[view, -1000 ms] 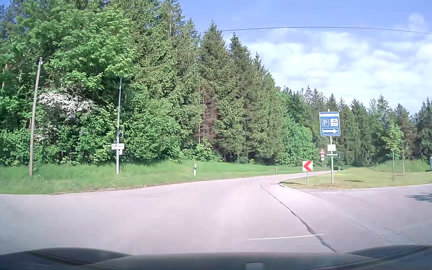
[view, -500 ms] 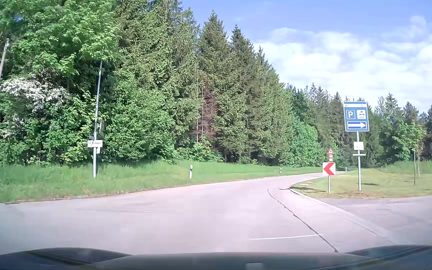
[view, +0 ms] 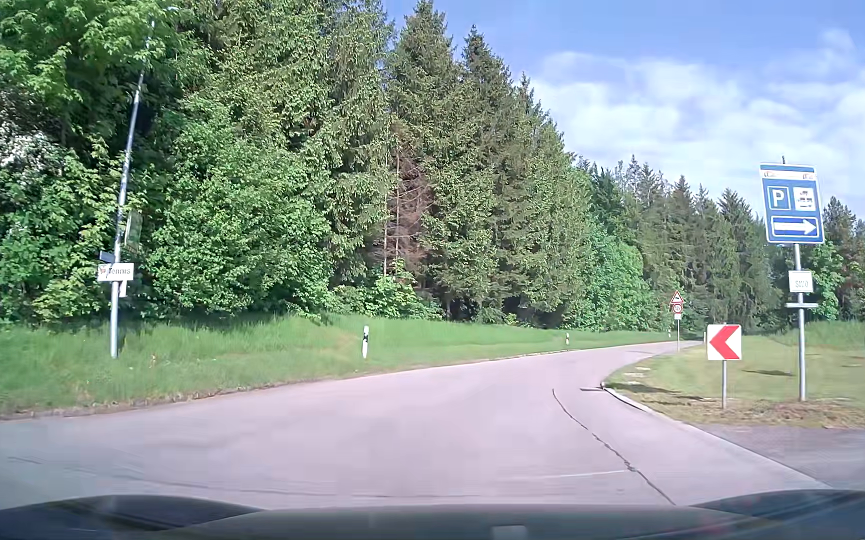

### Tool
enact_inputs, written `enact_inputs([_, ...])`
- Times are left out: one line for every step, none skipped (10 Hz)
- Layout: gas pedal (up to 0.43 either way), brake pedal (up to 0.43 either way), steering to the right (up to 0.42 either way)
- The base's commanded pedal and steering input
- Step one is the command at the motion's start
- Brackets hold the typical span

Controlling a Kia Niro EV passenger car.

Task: Follow the waypoints while adhering to traffic rules and regulations

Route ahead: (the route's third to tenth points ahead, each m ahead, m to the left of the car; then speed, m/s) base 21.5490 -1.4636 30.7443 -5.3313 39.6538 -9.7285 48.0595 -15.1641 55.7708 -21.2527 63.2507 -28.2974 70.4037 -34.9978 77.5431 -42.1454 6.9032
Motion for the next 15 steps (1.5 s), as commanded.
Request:
enact_inputs([0.197,0.000,0.006])
enact_inputs([0.197,0.000,0.006])
enact_inputs([0.197,0.000,0.006])
enact_inputs([0.197,0.000,0.007])
enact_inputs([0.197,0.000,0.014])
enact_inputs([0.189,0.000,0.021])
enact_inputs([0.177,0.000,0.027])
enact_inputs([0.150,0.000,0.032])
enact_inputs([0.138,0.000,0.039])
enact_inputs([0.130,0.000,0.046])
enact_inputs([0.098,0.000,0.054])
enact_inputs([0.098,0.000,0.060])
enact_inputs([0.098,0.000,0.067])
enact_inputs([0.098,0.000,0.075])
enact_inputs([0.098,0.000,0.083])
